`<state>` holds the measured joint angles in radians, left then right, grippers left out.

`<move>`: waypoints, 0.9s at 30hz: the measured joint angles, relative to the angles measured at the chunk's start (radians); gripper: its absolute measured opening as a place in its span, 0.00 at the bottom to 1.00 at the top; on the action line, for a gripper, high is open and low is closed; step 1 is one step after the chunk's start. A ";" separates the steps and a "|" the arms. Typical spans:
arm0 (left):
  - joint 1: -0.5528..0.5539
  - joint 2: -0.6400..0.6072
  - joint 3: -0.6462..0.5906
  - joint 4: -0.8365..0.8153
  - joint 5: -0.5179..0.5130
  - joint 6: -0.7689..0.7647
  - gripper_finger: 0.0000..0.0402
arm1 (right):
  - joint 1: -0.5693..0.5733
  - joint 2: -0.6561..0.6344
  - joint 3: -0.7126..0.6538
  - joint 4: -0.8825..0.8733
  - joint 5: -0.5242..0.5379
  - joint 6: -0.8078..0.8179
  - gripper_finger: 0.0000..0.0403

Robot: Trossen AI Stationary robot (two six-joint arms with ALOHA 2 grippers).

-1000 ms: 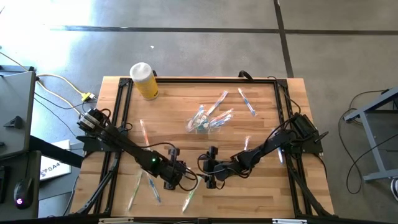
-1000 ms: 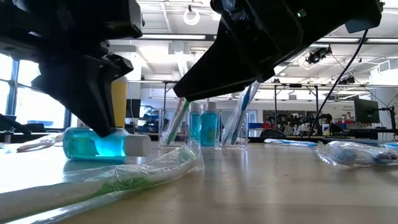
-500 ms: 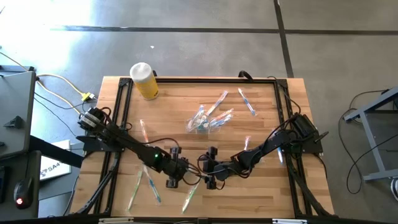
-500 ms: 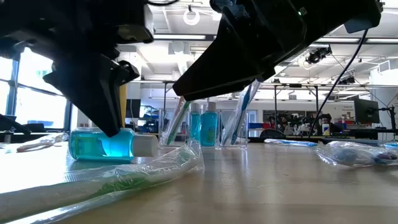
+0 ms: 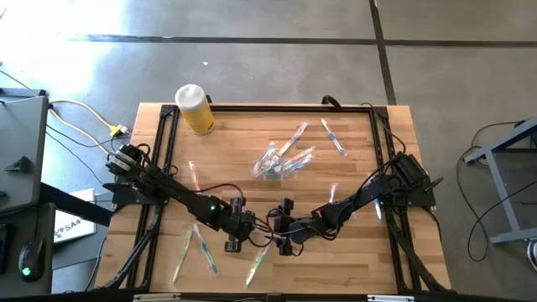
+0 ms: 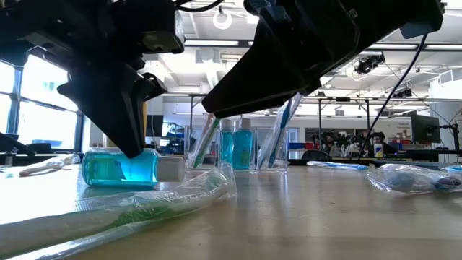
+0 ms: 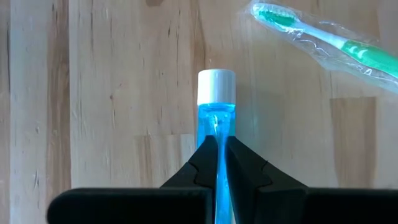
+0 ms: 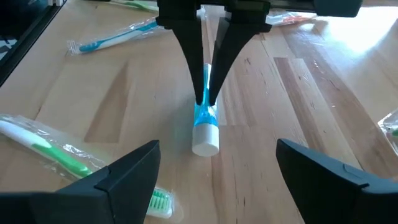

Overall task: Pick & Place toothbrushing station
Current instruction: Put the blue mouthwash into the transparent organizer

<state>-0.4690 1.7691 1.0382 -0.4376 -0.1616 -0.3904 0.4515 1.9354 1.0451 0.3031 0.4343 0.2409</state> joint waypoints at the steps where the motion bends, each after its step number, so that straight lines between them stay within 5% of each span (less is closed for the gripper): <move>1: 0.000 0.000 0.000 -0.001 0.000 0.000 0.03 | 0.000 0.000 0.000 0.000 0.000 0.000 0.78; 21: 0.005 0.041 0.000 0.003 0.040 -0.037 0.03 | 0.000 0.000 0.000 0.000 -0.008 0.001 0.78; 27: 0.005 0.043 0.000 0.007 0.045 -0.042 0.12 | 0.000 0.000 0.000 0.000 -0.008 0.002 0.78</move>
<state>-0.4637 1.8123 1.0386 -0.4307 -0.1169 -0.4324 0.4515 1.9354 1.0451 0.3027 0.4267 0.2424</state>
